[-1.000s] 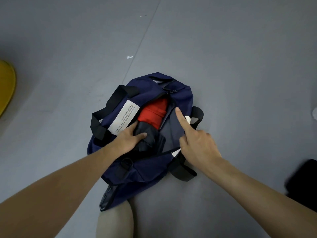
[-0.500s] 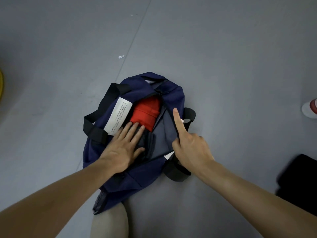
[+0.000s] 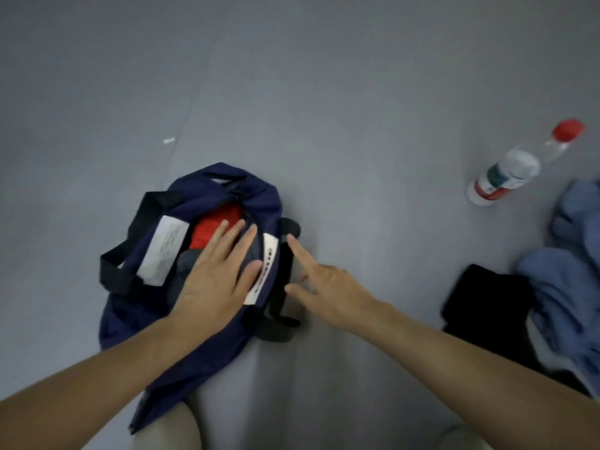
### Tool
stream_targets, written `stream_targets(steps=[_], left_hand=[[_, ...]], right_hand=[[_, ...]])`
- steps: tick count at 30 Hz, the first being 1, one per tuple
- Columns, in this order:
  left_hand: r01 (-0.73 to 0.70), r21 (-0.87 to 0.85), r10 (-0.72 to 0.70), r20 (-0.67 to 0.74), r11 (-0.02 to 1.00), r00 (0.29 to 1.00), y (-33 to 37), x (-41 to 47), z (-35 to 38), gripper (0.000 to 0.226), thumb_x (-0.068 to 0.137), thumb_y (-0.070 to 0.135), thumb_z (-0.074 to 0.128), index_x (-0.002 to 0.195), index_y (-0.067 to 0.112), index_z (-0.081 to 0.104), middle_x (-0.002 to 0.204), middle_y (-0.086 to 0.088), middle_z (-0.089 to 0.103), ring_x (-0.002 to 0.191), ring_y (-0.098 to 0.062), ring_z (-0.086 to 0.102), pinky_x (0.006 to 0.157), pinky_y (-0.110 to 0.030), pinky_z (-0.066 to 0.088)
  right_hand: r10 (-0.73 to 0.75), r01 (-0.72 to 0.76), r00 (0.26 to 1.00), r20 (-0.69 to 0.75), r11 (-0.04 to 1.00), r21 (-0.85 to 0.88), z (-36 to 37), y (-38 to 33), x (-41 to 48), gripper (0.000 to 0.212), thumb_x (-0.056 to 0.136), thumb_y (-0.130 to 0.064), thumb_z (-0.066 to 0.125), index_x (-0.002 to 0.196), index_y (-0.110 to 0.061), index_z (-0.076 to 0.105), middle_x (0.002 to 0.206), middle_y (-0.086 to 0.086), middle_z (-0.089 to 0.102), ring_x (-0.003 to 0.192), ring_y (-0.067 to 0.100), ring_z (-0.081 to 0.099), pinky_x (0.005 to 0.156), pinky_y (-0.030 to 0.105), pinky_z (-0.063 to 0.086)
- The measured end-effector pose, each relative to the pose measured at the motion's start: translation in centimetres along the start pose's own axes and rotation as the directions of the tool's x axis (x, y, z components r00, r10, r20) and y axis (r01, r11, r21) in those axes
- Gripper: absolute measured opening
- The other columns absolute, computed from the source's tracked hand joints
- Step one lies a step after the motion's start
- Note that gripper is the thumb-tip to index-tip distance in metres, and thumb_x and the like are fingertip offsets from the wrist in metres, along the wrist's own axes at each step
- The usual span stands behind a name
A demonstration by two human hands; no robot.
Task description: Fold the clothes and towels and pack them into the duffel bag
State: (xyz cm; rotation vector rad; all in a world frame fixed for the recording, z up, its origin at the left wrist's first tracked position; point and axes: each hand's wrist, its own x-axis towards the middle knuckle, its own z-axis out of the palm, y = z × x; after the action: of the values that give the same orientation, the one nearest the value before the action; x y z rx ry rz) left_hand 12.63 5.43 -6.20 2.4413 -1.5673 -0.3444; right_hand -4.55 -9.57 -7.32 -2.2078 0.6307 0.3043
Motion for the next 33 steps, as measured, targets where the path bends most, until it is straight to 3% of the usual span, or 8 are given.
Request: stream_targets(steps=[5, 10, 13, 16, 19, 24, 28, 33], left_hand=[[-0.25, -0.074, 0.259, 0.187, 0.965, 0.948, 9.6, 4.4, 0.3, 0.075, 0.094, 0.069, 0.02, 0.16, 0.032, 0.014, 0.167, 0.006, 0.009, 0.154, -0.007, -0.008, 0.124, -0.035, 0.007], [-0.333, -0.12, 0.354, 0.323, 0.935, 0.878, 21.2, 6.7, 8.4, 0.084, 0.087, 0.077, 0.005, 0.159, 0.035, 0.006, 0.168, 0.004, 0.008, 0.155, -0.013, -0.001, 0.124, -0.028, 0.003], [-0.357, -0.124, 0.376, 0.403, 0.926, 0.834, 28.4, 6.9, 14.1, 0.065, 0.103, 0.055, 0.023, 0.16, 0.034, 0.002, 0.168, 0.002, 0.01, 0.155, -0.018, 0.007, 0.125, -0.031, 0.011], [-0.269, -0.165, 0.315, 0.529, 0.949, 0.788, 33.6, 6.0, 18.9, 0.063, 0.107, 0.036, 0.036, 0.16, 0.036, 0.003, 0.168, -0.005, 0.013, 0.152, -0.025, 0.02, 0.121, -0.036, 0.025], [-0.231, -0.125, 0.261, 0.545, 0.965, 0.797, 35.6, 4.7, 21.0, 0.067, 0.104, 0.032, 0.042, 0.16, 0.033, 0.005, 0.167, -0.009, 0.013, 0.151, -0.031, 0.016, 0.122, -0.04, 0.024], [-0.205, -0.192, 0.277, 0.532, 0.96, 0.8, 34.3, 4.7, 19.6, 0.079, 0.101, 0.024, 0.05, 0.159, 0.035, -0.002, 0.166, -0.005, 0.018, 0.146, -0.027, 0.033, 0.114, -0.041, 0.038], [0.114, -0.278, 0.071, 0.576, 0.954, 0.814, 32.7, 5.5, 15.2, 0.067, 0.105, 0.033, 0.046, 0.16, 0.033, 0.008, 0.161, -0.002, 0.032, 0.14, -0.021, 0.043, 0.112, -0.032, 0.036], [0.601, -0.532, -0.153, 0.66, 0.596, 0.736, 33.1, 5.3, 5.0, 0.043, 0.102, 0.057, 0.04, 0.136, 0.033, 0.054, 0.129, 0.002, 0.066, 0.117, -0.017, 0.063, 0.105, -0.039, 0.048]], right_hand=[[0.115, -0.138, 0.977, -0.18, 0.983, -0.119, -4.8, 9.4, -8.1, 0.075, 0.102, -0.048, 0.044, 0.156, -0.043, -0.008, 0.137, 0.006, 0.055, 0.12, 0.035, 0.056, 0.101, 0.045, 0.045], [0.226, -0.324, 0.818, -0.529, 0.941, -0.098, -2.9, 20.1, -17.1, 0.075, 0.1, -0.048, 0.048, 0.161, -0.026, 0.01, 0.157, 0.007, 0.037, 0.146, 0.03, 0.029, 0.12, 0.04, 0.026], [0.396, -0.469, 0.753, -0.526, 0.883, -0.005, -0.4, 23.8, -20.4, 0.076, 0.1, -0.056, 0.042, 0.16, -0.033, 0.002, 0.167, 0.004, 0.011, 0.155, 0.028, 0.003, 0.125, 0.045, 0.012], [0.489, -0.525, 0.758, -0.432, 0.85, 0.042, 2.6, 25.9, -22.8, 0.078, 0.096, -0.058, 0.046, 0.16, -0.031, 0.01, 0.166, 0.002, 0.017, 0.153, 0.028, 0.014, 0.123, 0.045, 0.021], [0.474, -0.506, 0.707, -0.525, 0.858, 0.093, 4.1, 27.0, -23.6, 0.046, 0.095, -0.042, 0.055, 0.137, -0.023, 0.055, 0.131, 0.001, 0.06, 0.118, 0.026, 0.057, 0.094, 0.038, 0.05], [0.488, -0.318, 0.656, -0.576, 0.871, 0.375, 2.1, 27.0, -24.3, 0.005, 0.096, -0.028, 0.061, 0.093, -0.024, 0.062, 0.08, -0.008, 0.057, 0.069, 0.012, 0.057, 0.063, 0.038, 0.052], [0.423, -0.147, 0.662, -0.619, 0.883, 0.446, -2.0, 25.2, -25.2, 0.004, 0.097, -0.02, 0.06, 0.096, -0.021, 0.064, 0.084, -0.007, 0.06, 0.078, 0.01, 0.058, 0.071, 0.04, 0.052], [0.2, 0.091, 0.766, -0.611, 0.907, 0.412, -11.2, 18.2, -26.0, 0.01, 0.097, -0.019, 0.059, 0.102, -0.027, 0.064, 0.095, -0.012, 0.064, 0.093, 0.011, 0.062, 0.084, 0.041, 0.051]])
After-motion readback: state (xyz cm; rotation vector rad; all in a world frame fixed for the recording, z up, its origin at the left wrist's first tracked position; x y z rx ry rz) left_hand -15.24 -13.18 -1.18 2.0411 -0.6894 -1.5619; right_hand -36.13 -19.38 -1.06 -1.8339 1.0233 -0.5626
